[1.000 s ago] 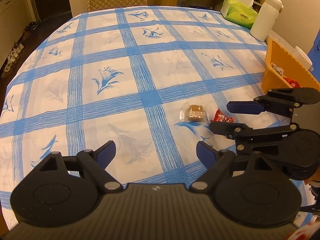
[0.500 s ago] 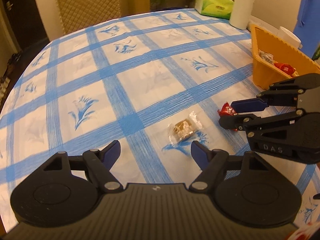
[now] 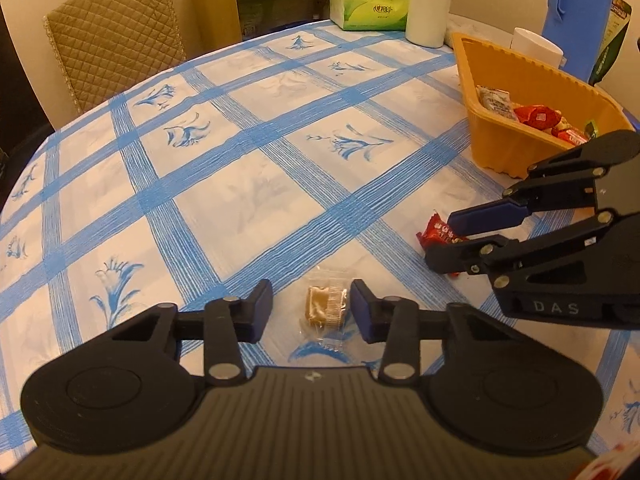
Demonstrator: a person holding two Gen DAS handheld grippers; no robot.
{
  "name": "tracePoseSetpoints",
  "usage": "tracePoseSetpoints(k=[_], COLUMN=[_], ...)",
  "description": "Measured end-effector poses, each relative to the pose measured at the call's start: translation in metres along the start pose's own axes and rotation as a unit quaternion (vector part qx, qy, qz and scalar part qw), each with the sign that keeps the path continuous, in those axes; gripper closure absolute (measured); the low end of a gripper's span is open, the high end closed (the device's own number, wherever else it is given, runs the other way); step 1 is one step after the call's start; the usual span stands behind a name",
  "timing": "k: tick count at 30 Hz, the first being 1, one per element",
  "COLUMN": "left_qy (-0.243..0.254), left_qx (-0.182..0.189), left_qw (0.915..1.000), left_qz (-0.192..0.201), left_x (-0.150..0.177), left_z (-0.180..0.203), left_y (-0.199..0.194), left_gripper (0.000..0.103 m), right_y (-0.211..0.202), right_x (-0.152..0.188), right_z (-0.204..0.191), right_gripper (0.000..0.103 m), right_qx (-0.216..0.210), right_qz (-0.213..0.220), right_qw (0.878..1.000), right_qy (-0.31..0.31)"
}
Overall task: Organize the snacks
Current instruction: 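Grasp the clear packet with brown sweet using the left gripper while the right holds the red candy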
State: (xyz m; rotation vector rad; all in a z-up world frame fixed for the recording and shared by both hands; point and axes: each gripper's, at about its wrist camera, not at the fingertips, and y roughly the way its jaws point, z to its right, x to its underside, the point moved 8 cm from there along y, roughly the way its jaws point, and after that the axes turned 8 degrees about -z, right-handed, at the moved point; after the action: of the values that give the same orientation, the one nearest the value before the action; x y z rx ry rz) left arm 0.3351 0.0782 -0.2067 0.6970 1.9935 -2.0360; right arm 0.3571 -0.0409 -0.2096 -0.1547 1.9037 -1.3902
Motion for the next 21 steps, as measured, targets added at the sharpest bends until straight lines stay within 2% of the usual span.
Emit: tracePoseSetpoints(k=[1, 6, 16, 18, 21], left_qy=[-0.001, -0.022, -0.073, -0.081, -0.088], left_qx=[0.004, 0.010, 0.000, 0.000, -0.003], left_qw=[1.0000, 0.9997, 0.9973, 0.9966, 0.9959], left_qz=[0.000, -0.001, -0.014, -0.015, -0.017], left_x=[0.001, 0.005, 0.017, 0.021, 0.026], left_z=[0.001, 0.003, -0.006, -0.008, -0.008], left_y=[0.000, -0.004, -0.012, -0.015, -0.018], left_gripper=[0.073, 0.084, 0.085, 0.085, 0.085], right_y=[0.000, 0.003, 0.005, 0.004, 0.001], right_x=[0.000, -0.003, -0.002, -0.001, 0.000], right_z=[0.000, -0.004, -0.010, -0.011, -0.013], right_gripper=[0.074, 0.074, 0.075, 0.086, 0.086], right_qx=[-0.001, 0.000, 0.001, -0.002, -0.007], right_qz=[0.000, 0.002, 0.000, -0.003, -0.005], right_qw=[1.000, 1.000, 1.000, 1.000, 1.000], right_qy=[-0.001, -0.010, -0.026, -0.026, -0.026])
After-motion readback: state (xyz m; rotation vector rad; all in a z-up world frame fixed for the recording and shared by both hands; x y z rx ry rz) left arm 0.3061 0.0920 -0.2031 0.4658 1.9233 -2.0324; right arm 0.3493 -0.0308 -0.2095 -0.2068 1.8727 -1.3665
